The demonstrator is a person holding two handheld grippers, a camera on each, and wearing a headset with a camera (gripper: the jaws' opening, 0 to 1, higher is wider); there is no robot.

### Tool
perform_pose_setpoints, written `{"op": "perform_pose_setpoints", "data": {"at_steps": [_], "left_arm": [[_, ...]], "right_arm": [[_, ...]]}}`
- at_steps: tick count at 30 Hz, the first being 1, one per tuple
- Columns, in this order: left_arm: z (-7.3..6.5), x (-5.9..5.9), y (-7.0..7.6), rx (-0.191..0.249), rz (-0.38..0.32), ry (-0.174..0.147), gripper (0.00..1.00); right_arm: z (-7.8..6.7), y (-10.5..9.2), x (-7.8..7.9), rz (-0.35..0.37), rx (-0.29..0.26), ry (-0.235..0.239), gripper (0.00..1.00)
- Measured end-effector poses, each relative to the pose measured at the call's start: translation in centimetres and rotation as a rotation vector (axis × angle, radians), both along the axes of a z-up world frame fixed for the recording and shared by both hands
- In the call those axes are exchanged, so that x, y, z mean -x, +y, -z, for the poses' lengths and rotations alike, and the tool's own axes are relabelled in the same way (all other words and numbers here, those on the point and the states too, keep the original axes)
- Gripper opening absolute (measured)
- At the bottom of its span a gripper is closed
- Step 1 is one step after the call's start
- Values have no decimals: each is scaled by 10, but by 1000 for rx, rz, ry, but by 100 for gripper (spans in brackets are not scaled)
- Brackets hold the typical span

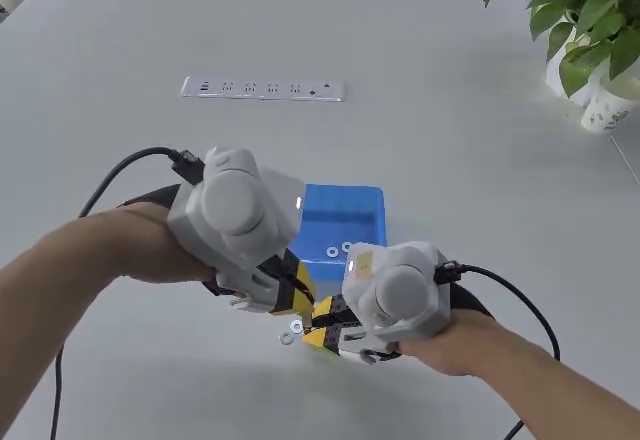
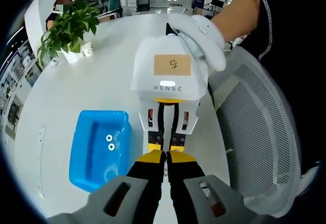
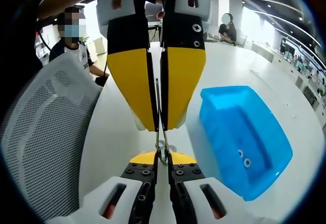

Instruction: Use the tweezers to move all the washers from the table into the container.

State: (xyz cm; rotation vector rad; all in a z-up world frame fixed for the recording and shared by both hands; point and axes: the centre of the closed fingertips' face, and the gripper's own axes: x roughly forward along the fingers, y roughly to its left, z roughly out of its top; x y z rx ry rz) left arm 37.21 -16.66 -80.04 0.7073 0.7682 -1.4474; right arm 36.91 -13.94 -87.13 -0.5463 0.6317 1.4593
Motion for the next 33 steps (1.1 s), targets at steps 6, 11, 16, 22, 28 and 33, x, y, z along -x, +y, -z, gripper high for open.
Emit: {"op": "perform_pose_setpoints", "data": {"at_steps": [6,11,16,22,28,33], "left_arm": [[0,1,-1,2,3,3,6],[0,1,-1,-1,5,1,6],[-1,1,-1,-3,11,0,6],[-5,1,-1,-3,13,-9,6],[-11,0,-1,-2,9,-15,6],[-20,0,0,-1,4,-14,6]], "right_arm": [[0,0,0,6,-1,5,9],[0,-1,1,4,-2,5,8],[-1,0,2,-1,0,2,8],[-5,0,1,-9,-1,0,9],[-11,0,1,-15,-5,-5,9],[-20,1,1,-25,-7,-13,9]]}}
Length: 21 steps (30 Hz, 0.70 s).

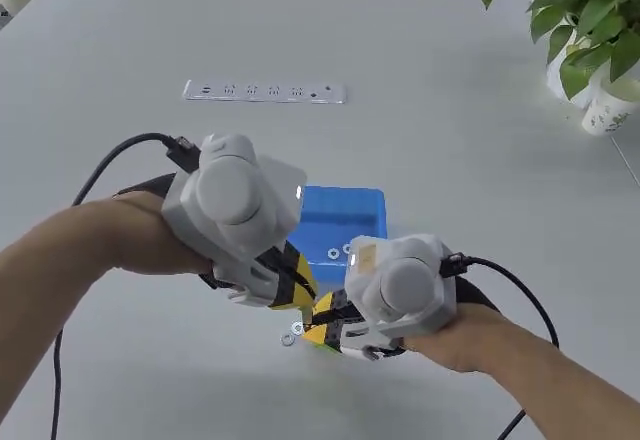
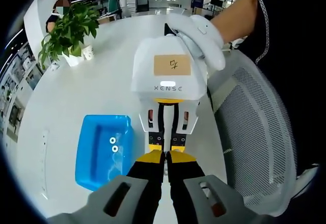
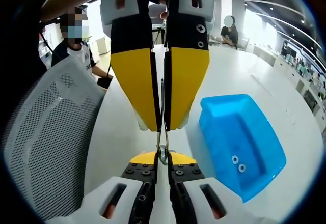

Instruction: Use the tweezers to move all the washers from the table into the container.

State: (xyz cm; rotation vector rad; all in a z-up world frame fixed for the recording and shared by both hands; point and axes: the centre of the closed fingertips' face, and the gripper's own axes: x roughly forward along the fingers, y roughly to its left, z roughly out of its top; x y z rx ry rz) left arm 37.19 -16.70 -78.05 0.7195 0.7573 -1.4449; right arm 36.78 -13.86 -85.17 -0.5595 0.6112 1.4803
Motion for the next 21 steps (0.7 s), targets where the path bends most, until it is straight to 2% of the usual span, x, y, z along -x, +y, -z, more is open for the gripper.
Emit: {"op": "perform_pose_setpoints", "data": {"at_steps": [4,15,21], "left_arm": [[-7,-1,-1,6,2,-18,6],[-25,-7,-1,0,2,-34,6],[-37,-12,-2,1,9,-63,6]], "right_arm": [[-7,-1,-1,0,-4,6,9],[-25,-2,-8,-14,-8,-23,9],[-37,-1,-15,-15,-16,-45,9]]}}
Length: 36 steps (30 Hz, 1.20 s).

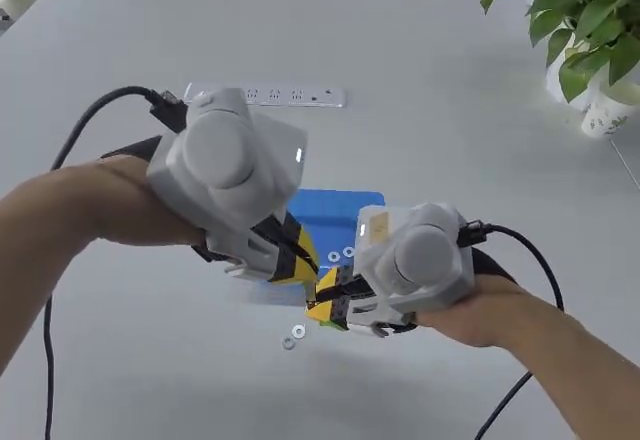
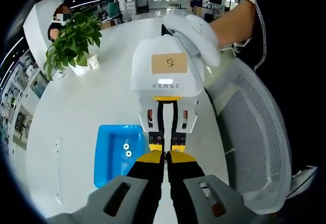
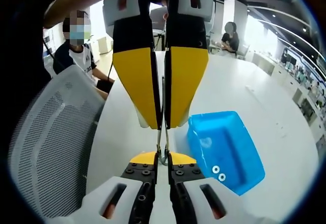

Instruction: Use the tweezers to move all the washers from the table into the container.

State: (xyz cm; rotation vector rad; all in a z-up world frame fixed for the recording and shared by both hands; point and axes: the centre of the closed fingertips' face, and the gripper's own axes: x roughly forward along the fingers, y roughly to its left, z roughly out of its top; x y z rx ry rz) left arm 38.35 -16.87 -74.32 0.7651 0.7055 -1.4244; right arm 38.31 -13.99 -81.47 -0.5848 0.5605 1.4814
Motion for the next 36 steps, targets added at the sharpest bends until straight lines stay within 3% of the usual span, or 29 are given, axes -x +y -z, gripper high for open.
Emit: {"op": "perform_pose_setpoints", "data": {"at_steps": [7,19,36], "left_arm": [[-14,-8,0,6,-2,-23,6],[-27,-28,1,12,-4,-47,6],[-22,-64,4,15,-12,-50,6]], "right_arm": [[-14,2,-10,0,-15,-18,9],[-26,3,-32,0,-18,-40,9],[-21,7,-68,30,-24,-47,9]]}}
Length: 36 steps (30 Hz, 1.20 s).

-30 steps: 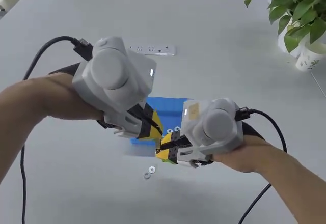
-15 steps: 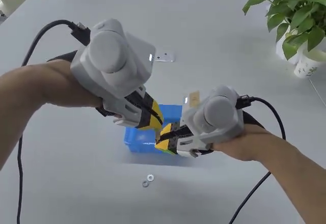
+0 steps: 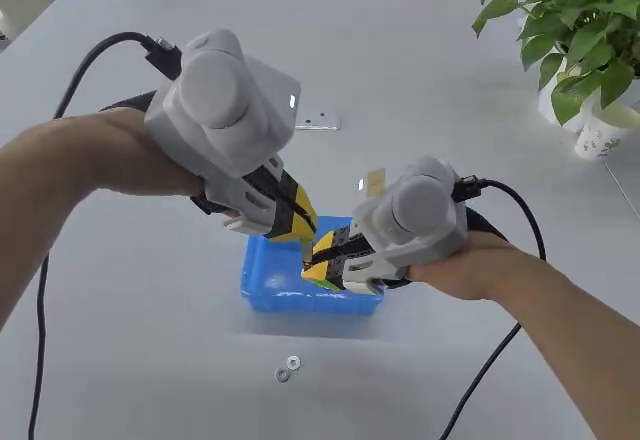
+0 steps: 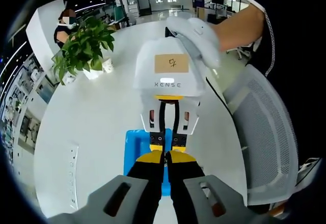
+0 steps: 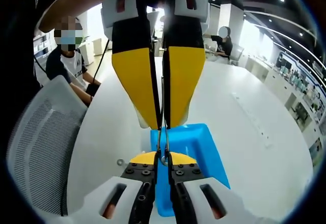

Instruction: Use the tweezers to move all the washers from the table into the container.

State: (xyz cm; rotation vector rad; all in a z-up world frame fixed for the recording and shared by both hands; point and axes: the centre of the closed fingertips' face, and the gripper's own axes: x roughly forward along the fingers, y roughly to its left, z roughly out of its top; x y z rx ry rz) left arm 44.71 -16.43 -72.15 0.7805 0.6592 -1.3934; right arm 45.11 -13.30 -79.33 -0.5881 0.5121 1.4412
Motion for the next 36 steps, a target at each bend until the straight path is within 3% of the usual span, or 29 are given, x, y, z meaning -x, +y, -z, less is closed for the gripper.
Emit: {"op": "perform_pose_setpoints", "data": {"at_steps": [15,36], "left_arm": [[26,-20,-1,-15,5,16,6],[62,-28,-3,-18,-16,57,6]], "right_arm": [[26,-2,-19,22,16,29,9],[63,-5,-24,16,60,85,9]]}}
